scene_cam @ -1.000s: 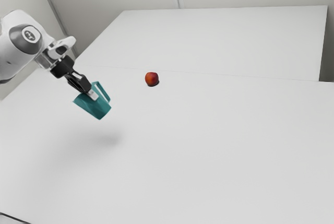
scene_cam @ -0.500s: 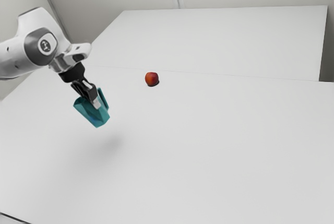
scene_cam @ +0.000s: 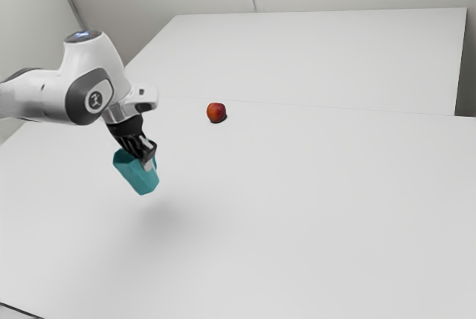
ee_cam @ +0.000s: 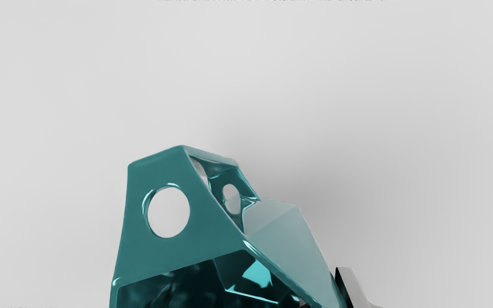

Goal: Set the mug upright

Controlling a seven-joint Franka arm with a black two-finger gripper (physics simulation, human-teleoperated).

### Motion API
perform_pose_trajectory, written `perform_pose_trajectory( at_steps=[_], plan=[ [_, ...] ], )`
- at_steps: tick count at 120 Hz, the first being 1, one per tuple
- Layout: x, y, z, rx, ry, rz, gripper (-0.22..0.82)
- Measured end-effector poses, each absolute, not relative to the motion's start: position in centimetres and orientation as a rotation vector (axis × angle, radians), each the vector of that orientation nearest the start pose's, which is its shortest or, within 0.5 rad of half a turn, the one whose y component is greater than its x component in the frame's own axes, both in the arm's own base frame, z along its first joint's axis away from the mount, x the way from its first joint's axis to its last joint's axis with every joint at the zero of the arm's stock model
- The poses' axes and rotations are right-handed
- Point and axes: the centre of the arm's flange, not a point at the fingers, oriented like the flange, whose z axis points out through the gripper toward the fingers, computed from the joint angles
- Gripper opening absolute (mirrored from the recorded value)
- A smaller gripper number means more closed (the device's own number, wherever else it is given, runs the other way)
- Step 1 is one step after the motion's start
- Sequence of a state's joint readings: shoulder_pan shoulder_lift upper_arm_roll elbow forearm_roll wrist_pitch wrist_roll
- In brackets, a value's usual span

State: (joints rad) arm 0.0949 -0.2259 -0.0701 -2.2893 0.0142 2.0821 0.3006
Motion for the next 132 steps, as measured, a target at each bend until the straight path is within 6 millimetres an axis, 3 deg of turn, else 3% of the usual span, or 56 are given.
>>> perform_pose_trajectory(
  at_steps=[48, 132],
  plan=[
    [47.9, -0.6, 42.0, -3.015, 0.303, -0.106, -0.18],
    [48.6, -1.4, 36.6, -3.020, 0.113, -0.019, -0.18]
  ],
)
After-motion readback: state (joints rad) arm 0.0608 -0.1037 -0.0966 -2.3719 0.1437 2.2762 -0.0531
